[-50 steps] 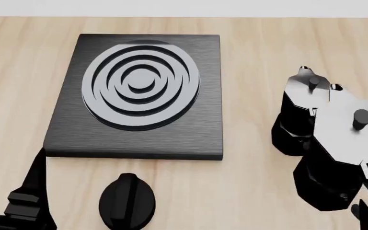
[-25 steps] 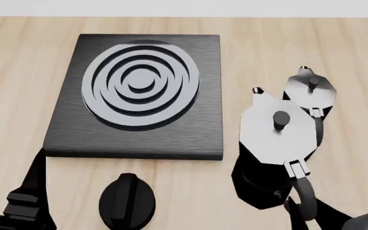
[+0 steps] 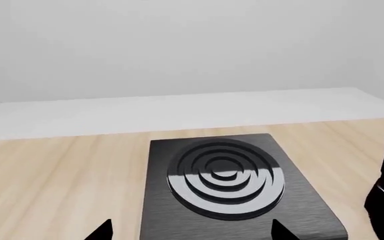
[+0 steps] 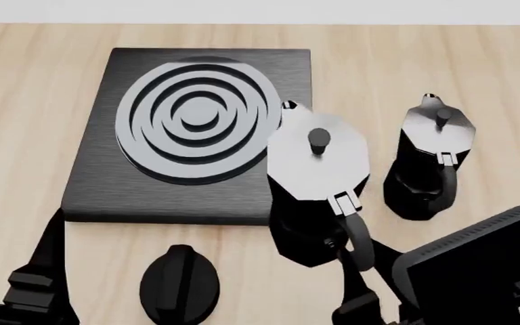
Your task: Put the right moka pot on the stove.
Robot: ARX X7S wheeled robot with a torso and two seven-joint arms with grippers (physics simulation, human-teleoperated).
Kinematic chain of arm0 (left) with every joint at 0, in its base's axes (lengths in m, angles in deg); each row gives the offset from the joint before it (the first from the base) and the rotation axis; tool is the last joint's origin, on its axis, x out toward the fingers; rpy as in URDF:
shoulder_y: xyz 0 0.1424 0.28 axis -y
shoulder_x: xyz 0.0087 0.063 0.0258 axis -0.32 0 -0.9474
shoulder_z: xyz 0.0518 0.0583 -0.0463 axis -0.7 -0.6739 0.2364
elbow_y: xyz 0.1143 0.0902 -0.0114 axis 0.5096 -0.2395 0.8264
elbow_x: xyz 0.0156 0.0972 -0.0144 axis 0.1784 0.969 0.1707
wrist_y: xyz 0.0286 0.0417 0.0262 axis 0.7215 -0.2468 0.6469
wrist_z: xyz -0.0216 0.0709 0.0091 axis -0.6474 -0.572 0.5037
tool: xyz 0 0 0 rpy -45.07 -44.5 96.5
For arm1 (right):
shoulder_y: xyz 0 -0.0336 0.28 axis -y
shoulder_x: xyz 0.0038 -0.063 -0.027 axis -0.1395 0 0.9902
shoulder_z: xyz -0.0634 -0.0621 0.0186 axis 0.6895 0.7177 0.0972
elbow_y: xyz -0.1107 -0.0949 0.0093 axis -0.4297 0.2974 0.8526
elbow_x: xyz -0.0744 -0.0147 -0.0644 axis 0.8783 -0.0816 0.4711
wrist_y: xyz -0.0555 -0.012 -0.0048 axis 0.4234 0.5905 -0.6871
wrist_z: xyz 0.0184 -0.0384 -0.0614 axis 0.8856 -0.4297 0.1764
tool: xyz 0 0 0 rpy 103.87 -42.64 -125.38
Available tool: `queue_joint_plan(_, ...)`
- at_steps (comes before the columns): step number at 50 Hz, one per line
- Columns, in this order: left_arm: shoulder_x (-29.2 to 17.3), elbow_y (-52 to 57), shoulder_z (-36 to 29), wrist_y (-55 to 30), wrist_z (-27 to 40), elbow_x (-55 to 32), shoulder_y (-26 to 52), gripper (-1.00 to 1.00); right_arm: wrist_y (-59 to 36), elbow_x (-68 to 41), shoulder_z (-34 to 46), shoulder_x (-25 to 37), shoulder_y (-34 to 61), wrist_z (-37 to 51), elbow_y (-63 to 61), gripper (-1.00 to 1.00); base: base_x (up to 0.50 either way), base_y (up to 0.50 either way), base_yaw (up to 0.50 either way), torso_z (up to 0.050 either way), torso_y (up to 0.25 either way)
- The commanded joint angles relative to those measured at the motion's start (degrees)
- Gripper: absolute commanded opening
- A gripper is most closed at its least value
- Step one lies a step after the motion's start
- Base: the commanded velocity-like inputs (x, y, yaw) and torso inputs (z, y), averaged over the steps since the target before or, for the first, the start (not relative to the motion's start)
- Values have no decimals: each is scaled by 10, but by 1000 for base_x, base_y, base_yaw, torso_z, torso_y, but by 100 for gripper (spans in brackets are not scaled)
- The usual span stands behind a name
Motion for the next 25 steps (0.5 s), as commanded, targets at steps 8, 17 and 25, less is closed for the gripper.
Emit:
queue_joint_plan(8,-3,-1,-2,4,2,-2,2,100,-16,57,83,-38,104,-16,50,-100,0,0,0,0,1)
queue_joint_plan(17,-4,0,-2,8,3,-2,0,100,-22,83,117,-53,138,-26,76,-100,0,0,0,0,1)
queue_joint_plan(25,-6,1,-2,11,3,-3,0,100,-26,104,145,-65,167,-37,97,-100,0,0,0,1,1)
